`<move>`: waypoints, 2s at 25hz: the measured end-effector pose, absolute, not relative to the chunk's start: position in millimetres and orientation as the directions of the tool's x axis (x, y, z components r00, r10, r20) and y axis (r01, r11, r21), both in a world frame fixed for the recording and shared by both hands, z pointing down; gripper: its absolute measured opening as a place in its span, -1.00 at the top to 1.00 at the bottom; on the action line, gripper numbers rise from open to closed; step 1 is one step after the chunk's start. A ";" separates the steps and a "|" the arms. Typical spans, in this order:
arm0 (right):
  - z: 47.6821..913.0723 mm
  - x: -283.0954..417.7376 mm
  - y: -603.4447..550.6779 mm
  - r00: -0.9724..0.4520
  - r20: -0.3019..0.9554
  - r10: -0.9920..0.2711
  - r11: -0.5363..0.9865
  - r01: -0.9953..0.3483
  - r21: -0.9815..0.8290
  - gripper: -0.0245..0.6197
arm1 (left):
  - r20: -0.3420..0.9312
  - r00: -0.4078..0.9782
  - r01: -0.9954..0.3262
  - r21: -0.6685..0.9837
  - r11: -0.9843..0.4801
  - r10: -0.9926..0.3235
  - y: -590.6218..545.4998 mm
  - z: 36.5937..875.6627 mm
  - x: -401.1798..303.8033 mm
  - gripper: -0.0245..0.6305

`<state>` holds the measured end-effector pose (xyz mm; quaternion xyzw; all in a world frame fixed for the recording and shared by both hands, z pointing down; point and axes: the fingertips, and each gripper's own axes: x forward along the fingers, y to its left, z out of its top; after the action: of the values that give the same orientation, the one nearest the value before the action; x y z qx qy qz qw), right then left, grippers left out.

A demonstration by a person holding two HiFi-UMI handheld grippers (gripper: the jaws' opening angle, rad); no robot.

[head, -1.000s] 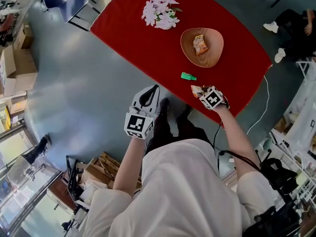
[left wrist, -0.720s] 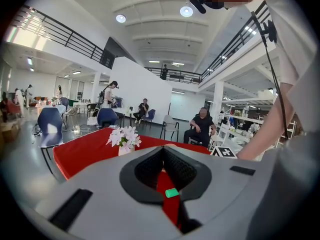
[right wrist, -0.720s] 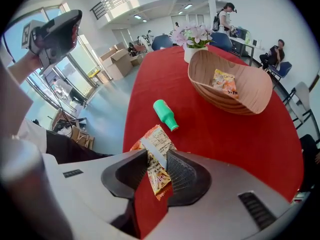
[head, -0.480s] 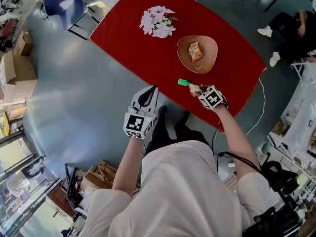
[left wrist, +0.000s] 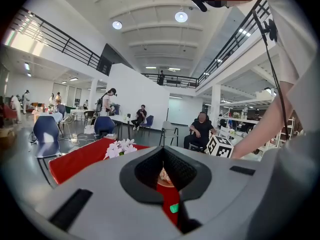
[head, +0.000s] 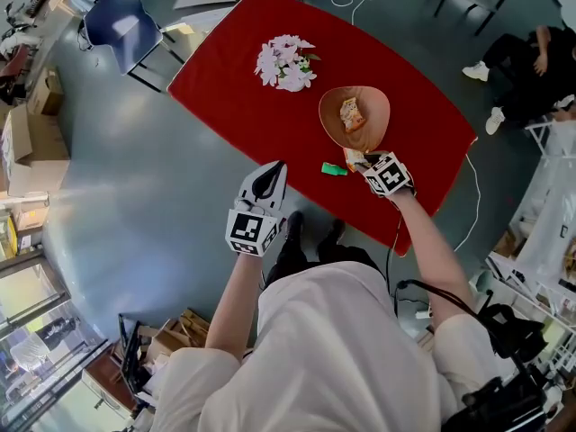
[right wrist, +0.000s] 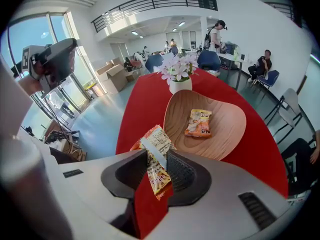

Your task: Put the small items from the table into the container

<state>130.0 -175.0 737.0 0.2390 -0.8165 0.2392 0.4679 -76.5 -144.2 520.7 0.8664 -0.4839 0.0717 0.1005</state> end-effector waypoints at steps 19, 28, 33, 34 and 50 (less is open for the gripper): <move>707.1 152.5 -253.8 -0.406 0.849 -0.338 0.685 -0.725 -0.074 0.51 | 0.206 0.506 -0.862 0.085 -0.500 -0.838 -170.5 501.2 -74.3 0.91; 697.5 157.5 -265.5 -0.397 0.826 -0.400 0.648 -0.760 -0.052 0.36 | 0.206 0.509 -0.860 0.089 -0.502 -0.836 -171.1 503.3 -69.4 0.91; 699.4 162.4 -264.6 -0.395 0.828 -0.399 0.655 -0.754 -0.044 0.36 | 0.203 0.515 -0.857 0.088 -0.508 -0.833 -172.5 502.8 -63.9 0.91; 698.5 162.5 -263.8 -0.395 0.828 -0.399 0.655 -0.754 -0.044 0.36 | 0.203 0.516 -0.856 0.087 -0.510 -0.832 -172.3 502.4 -63.2 0.91; 694.9 164.2 -253.8 -0.409 0.820 -0.400 0.664 -0.746 -0.047 0.36 | 0.183 0.551 -0.834 0.080 -0.546 -0.815 -163.4 495.4 -52.8 0.91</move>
<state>164.2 -253.8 694.9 0.3525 -0.8128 0.2087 0.4141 -52.8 -163.4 495.4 0.8769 -0.4700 0.0618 0.0789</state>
